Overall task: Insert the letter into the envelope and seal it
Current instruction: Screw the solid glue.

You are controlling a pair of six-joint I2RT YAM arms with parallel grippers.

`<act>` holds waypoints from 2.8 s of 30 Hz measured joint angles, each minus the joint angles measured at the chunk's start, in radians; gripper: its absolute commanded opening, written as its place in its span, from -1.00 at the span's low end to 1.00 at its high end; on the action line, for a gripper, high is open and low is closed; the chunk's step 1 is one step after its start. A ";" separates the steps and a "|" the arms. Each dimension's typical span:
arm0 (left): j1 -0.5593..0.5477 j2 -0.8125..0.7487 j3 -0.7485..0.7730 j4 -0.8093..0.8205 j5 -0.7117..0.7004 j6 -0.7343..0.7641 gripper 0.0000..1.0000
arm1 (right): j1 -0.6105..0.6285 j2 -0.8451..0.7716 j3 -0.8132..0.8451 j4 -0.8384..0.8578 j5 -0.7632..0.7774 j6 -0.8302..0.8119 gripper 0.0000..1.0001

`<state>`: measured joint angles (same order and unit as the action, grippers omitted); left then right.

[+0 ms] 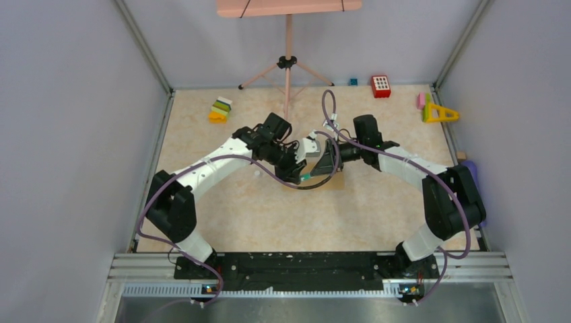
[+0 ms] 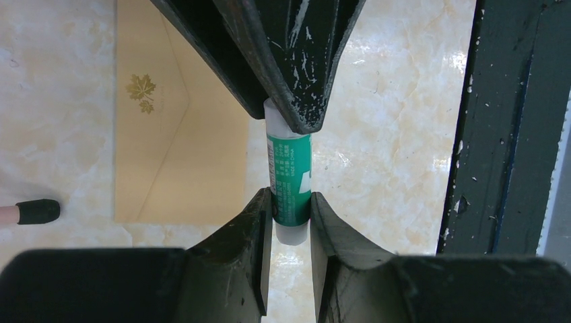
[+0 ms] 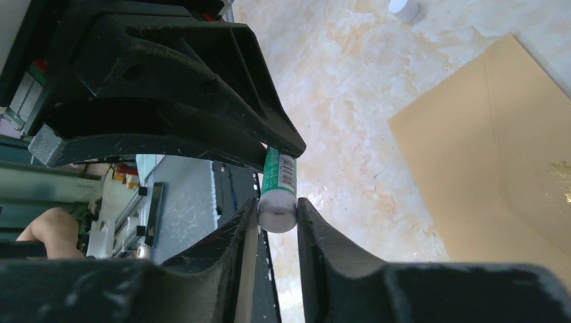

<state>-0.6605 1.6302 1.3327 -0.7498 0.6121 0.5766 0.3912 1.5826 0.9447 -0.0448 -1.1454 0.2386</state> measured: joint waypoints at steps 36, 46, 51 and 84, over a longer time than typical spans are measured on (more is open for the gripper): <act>-0.002 0.019 -0.018 0.041 -0.003 -0.029 -0.05 | 0.000 0.003 0.000 0.000 -0.023 -0.009 -0.79; -0.006 0.035 -0.018 0.019 0.026 -0.026 -1.00 | -0.001 0.002 0.000 -0.005 -0.018 -0.033 -0.77; -0.005 0.061 0.001 -0.008 0.083 -0.022 -1.00 | 0.000 -0.023 0.000 -0.055 -0.023 -0.152 -0.69; 0.071 -0.006 -0.075 0.191 0.062 -0.207 -1.00 | -0.093 -0.162 -0.108 0.202 -0.020 0.125 0.35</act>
<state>-0.5896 1.6238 1.2579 -0.5591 0.6739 0.3695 0.2977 1.4208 0.8368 0.1570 -1.1656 0.3634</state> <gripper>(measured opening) 0.267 0.731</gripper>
